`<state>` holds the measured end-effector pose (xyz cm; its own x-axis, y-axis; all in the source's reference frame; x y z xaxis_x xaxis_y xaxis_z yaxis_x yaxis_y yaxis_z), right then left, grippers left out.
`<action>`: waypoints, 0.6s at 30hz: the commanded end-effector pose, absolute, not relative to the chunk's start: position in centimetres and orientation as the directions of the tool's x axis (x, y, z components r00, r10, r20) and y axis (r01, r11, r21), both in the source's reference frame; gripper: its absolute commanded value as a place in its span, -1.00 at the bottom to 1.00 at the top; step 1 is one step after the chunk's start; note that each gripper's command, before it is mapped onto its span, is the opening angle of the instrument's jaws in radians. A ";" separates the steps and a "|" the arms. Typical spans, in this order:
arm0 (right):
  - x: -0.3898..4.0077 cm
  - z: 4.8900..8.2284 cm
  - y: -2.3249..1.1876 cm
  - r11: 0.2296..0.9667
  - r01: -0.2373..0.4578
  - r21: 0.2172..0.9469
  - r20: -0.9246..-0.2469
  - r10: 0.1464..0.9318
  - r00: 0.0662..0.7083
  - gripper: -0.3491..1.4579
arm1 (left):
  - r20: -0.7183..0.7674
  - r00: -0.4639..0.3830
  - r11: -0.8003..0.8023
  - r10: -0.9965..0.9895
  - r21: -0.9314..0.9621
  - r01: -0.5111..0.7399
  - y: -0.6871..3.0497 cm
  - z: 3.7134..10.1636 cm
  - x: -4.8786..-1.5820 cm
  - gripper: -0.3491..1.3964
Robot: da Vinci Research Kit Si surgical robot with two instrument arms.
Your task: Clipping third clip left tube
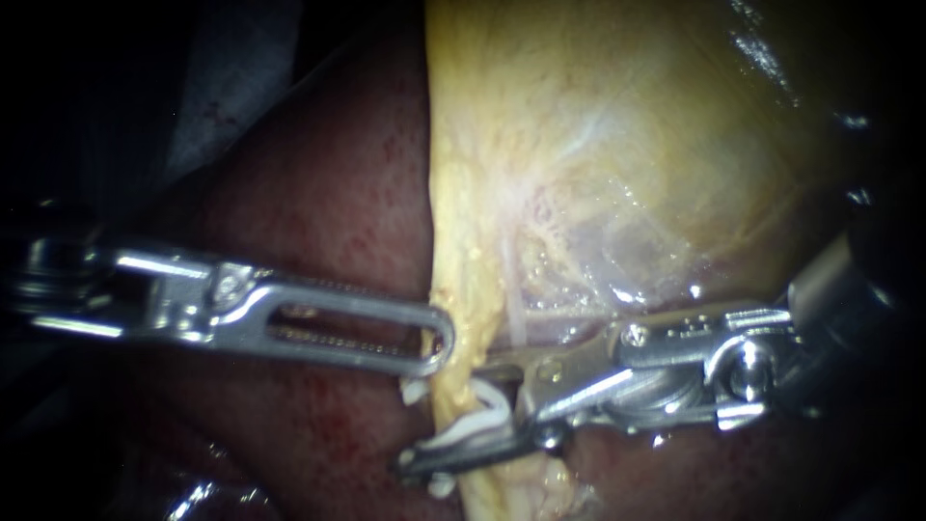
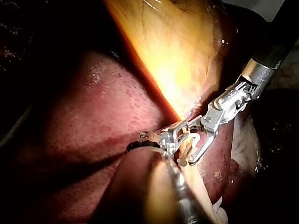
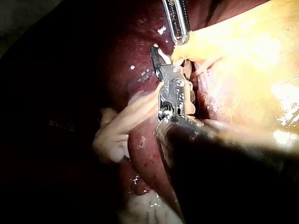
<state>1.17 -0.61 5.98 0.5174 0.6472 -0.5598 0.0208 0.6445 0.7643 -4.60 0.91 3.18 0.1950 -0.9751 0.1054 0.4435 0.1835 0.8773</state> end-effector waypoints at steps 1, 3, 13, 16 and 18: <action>1.17 5.96 -0.59 0.644 0.021 0.765 -0.559 0.648 0.517 -0.04 | 0.105 0.195 0.183 -0.975 0.877 0.444 0.91 3.19 -4.60 -1.00; 1.16 5.94 -0.56 0.642 0.021 0.766 -0.558 0.649 0.517 -0.04 | 0.105 0.195 0.183 -0.975 0.877 0.444 0.91 3.19 -4.60 -1.00; 1.17 5.89 -0.48 0.638 0.020 0.770 -0.554 0.653 0.516 -0.05 | 0.105 0.195 0.183 -0.975 0.877 0.444 0.91 3.19 -4.60 -1.00; 1.17 5.89 -0.47 0.630 0.015 0.777 -0.546 0.661 0.516 -0.08 | 0.105 0.195 0.184 -0.975 0.877 0.444 0.91 3.19 -4.60 -1.00; 1.17 5.89 -0.47 0.626 0.012 0.780 -0.541 0.665 0.515 -0.11 | 0.105 0.195 0.184 -0.975 0.877 0.444 0.91 3.19 -4.60 -1.00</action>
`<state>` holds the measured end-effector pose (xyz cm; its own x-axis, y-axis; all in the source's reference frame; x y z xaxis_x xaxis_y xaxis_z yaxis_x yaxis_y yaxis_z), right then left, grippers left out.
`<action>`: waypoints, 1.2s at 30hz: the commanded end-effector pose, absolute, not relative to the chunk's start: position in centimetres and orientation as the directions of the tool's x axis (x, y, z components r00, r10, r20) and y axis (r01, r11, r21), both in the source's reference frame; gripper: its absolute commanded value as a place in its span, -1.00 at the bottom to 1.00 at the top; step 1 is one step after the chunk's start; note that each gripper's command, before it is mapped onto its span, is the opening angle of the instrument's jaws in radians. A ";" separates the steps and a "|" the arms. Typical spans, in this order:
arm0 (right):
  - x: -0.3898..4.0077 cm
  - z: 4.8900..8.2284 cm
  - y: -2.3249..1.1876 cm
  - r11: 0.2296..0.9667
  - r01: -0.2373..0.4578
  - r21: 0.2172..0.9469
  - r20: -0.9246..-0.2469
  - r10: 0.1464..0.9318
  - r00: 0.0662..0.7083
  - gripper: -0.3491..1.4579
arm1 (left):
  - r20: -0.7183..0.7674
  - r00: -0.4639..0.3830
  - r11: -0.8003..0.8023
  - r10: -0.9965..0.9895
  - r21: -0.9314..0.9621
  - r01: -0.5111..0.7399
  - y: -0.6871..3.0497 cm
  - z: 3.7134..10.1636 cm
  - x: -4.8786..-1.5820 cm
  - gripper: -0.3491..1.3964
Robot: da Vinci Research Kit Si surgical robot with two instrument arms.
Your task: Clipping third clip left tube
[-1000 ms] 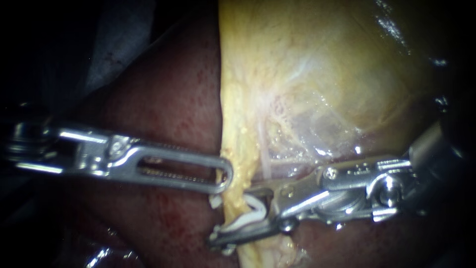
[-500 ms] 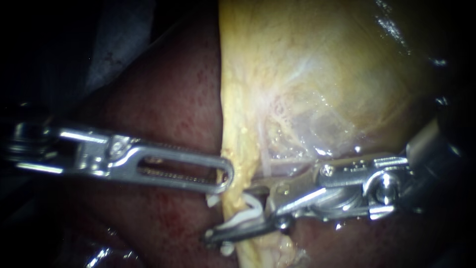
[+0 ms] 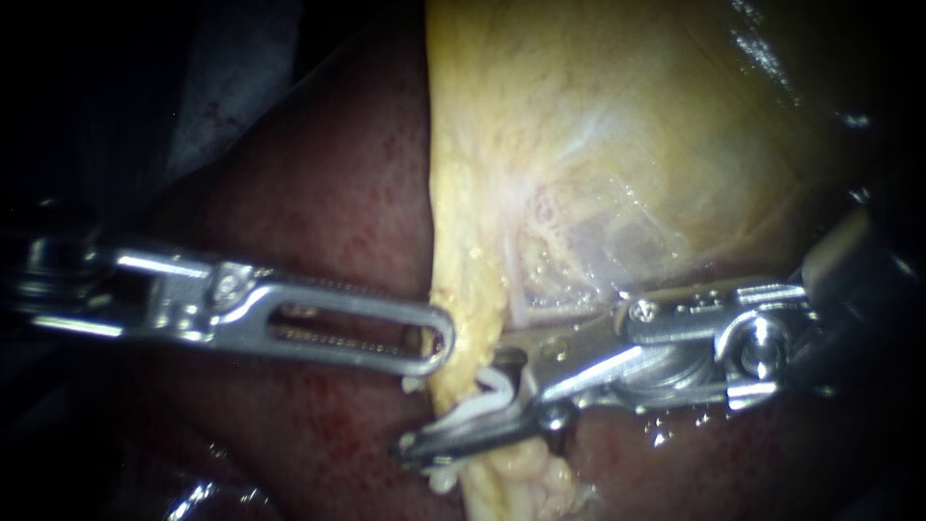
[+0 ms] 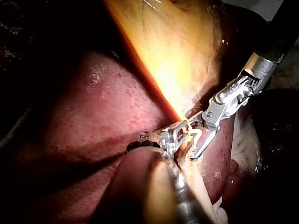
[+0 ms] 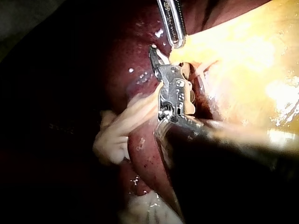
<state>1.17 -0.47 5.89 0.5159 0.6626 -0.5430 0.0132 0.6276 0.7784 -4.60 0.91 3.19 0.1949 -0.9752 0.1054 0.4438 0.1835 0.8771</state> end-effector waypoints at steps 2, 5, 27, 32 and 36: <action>1.17 5.89 -0.47 0.614 0.003 0.790 -0.528 0.676 0.514 -0.17 | 0.105 0.195 0.184 -0.975 0.877 0.444 0.91 3.19 -4.60 -1.00; 1.16 5.89 -0.46 0.576 -0.022 0.817 -0.486 0.709 0.510 -0.46 | 0.105 0.195 0.183 -0.975 0.877 0.444 0.91 3.19 -4.60 -1.00; 1.11 5.96 -0.37 0.551 -0.037 0.834 -0.458 0.728 0.511 -0.87 | 0.105 0.195 0.183 -0.975 0.877 0.444 0.91 3.19 -4.61 -1.00; 1.10 5.96 -0.37 0.551 -0.038 0.834 -0.458 0.728 0.511 -0.88 | 0.105 0.194 0.183 -0.975 0.877 0.444 0.91 3.19 -4.61 -1.00; 1.10 5.96 -0.37 0.551 -0.037 0.834 -0.458 0.728 0.511 -0.88 | 0.105 0.194 0.183 -0.975 0.877 0.444 0.92 3.19 -4.61 -1.00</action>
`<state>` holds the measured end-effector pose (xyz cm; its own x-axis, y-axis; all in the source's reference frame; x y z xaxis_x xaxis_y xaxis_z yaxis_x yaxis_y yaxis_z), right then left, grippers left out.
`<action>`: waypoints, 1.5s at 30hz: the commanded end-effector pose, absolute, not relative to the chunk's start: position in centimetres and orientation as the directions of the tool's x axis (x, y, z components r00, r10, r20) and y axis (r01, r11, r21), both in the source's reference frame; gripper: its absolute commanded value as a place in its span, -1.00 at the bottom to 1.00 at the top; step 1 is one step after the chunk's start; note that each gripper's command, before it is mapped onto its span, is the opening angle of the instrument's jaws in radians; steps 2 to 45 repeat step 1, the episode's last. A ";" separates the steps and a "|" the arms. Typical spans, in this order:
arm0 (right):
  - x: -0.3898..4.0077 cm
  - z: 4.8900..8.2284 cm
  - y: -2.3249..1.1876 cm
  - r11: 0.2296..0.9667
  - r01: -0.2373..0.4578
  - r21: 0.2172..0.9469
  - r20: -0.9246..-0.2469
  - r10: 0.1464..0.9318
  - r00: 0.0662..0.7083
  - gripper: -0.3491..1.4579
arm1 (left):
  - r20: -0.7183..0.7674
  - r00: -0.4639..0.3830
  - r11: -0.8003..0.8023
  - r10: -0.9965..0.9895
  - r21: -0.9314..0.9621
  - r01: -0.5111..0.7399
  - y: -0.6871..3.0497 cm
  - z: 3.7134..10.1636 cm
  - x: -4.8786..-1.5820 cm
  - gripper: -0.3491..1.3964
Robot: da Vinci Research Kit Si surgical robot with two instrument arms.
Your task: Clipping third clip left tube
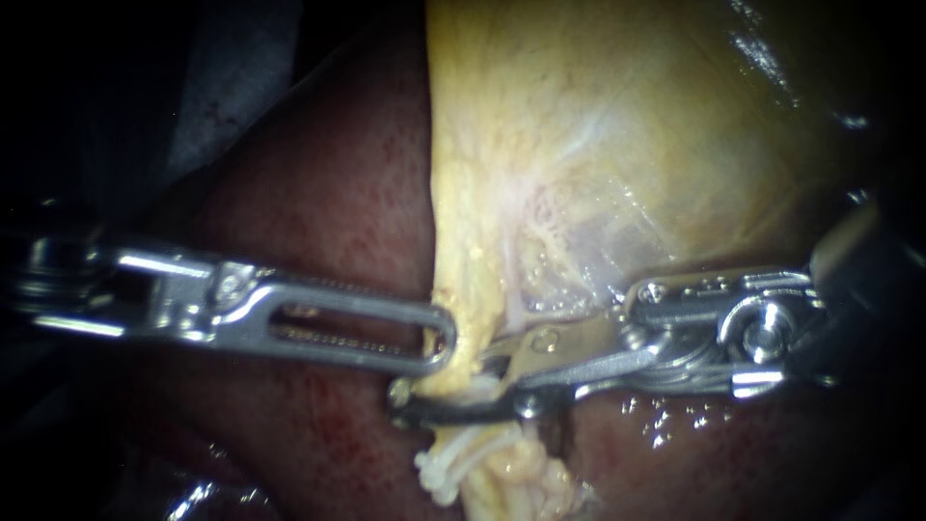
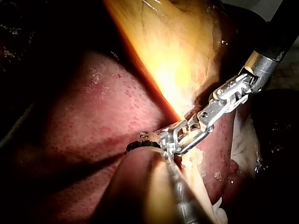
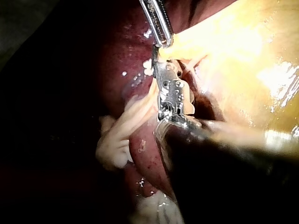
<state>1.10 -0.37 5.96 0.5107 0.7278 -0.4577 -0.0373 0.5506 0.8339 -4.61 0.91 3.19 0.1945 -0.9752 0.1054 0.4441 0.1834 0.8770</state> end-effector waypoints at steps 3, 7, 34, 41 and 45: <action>1.10 5.96 -0.37 0.551 -0.037 0.834 -0.458 0.728 0.511 -0.88 | 0.105 0.194 0.183 -0.975 0.877 0.444 0.92 3.19 -4.61 -1.00; 1.10 5.96 -0.37 0.551 -0.037 0.834 -0.458 0.728 0.511 -0.88 | 0.105 0.194 0.183 -0.975 0.877 0.444 0.92 3.19 -4.61 -1.00; 1.10 5.96 -0.37 0.551 -0.037 0.834 -0.458 0.728 0.511 -0.88 | 0.105 0.194 0.183 -0.975 0.877 0.444 0.92 3.19 -4.61 -1.00; 1.10 5.96 -0.37 0.551 -0.037 0.834 -0.458 0.728 0.511 -0.88 | 0.105 0.194 0.183 -0.975 0.877 0.444 0.92 3.19 -4.61 -1.00; 1.10 5.96 -0.37 0.551 -0.037 0.834 -0.458 0.728 0.511 -0.88 | 0.105 0.194 0.183 -0.975 0.877 0.444 0.92 3.19 -4.61 -1.00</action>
